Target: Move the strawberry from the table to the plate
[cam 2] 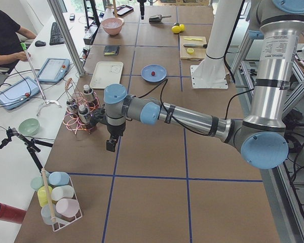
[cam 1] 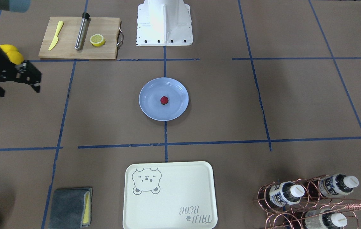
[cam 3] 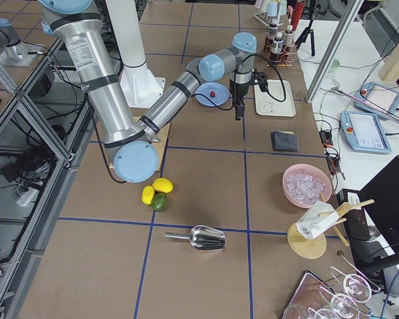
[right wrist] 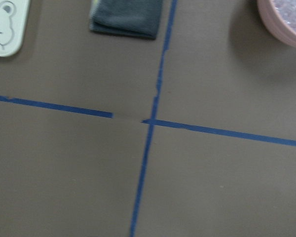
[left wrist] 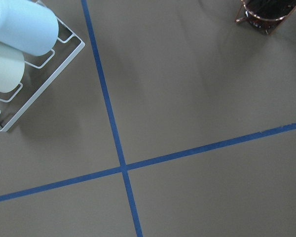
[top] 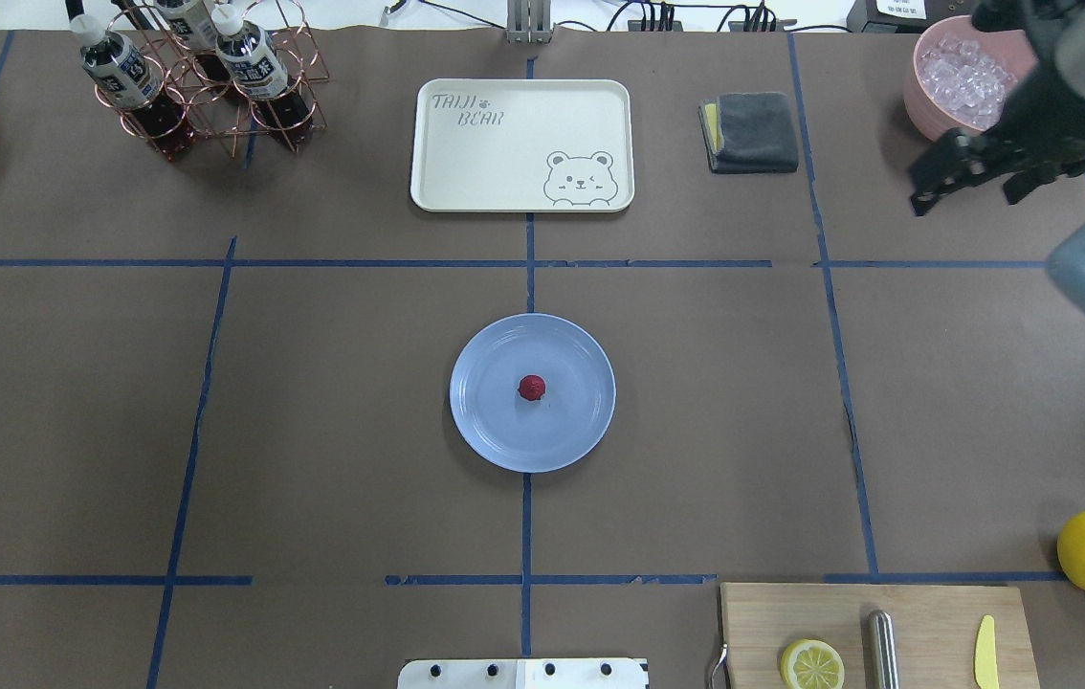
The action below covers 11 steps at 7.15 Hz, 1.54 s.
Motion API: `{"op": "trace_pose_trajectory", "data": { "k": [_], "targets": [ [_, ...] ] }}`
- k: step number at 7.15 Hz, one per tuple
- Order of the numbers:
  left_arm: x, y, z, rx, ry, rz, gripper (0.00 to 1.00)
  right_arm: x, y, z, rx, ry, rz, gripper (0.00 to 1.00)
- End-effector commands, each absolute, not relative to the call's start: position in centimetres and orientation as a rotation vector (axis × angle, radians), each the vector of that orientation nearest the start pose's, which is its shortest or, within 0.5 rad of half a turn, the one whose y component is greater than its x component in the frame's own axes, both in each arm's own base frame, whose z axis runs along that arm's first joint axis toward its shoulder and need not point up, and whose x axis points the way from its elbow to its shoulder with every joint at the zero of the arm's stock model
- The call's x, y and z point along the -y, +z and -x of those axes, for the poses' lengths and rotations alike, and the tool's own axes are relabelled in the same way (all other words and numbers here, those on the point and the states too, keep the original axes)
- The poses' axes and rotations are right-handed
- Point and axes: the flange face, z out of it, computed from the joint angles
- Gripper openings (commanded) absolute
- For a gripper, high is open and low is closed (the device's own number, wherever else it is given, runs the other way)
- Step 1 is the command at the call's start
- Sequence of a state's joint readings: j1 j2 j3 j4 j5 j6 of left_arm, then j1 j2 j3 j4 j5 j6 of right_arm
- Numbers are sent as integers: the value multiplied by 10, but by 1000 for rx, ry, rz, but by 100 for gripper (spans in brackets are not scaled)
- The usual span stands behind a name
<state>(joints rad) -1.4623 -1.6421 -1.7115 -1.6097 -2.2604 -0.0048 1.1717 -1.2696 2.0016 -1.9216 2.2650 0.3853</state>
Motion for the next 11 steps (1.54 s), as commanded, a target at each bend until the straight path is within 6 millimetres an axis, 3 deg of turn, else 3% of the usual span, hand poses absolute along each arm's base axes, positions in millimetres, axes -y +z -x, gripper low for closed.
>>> {"op": "trace_pose_trajectory", "data": {
  "k": [1, 2, 3, 4, 5, 8, 9, 11],
  "targets": [
    [510, 597, 41, -721, 206, -165, 100, 510, 470, 35, 782, -263, -44, 100],
    [498, 611, 44, -721, 195, -146, 100, 506, 521, -8, 778, -305, -43, 100],
    [488, 625, 47, -724, 212, -132, 100, 495, 557, -34, 780, -310, -25, 100],
    [484, 646, 62, -751, 179, -108, 100, 482, 578, -48, 790, -282, -2, 100],
    [482, 654, 62, -773, 186, -99, 100, 474, 597, -60, 803, -280, 8, 100],
    [480, 656, 62, -773, 185, -95, 100, 458, 675, -71, 847, -268, -58, 100],
    [475, 660, 63, -775, 181, -91, 100, 462, 691, -71, 845, -265, -73, 100],
    [474, 658, 62, -774, 184, -95, 100, 475, 678, -71, 833, -183, -126, 100]
  ]
}}
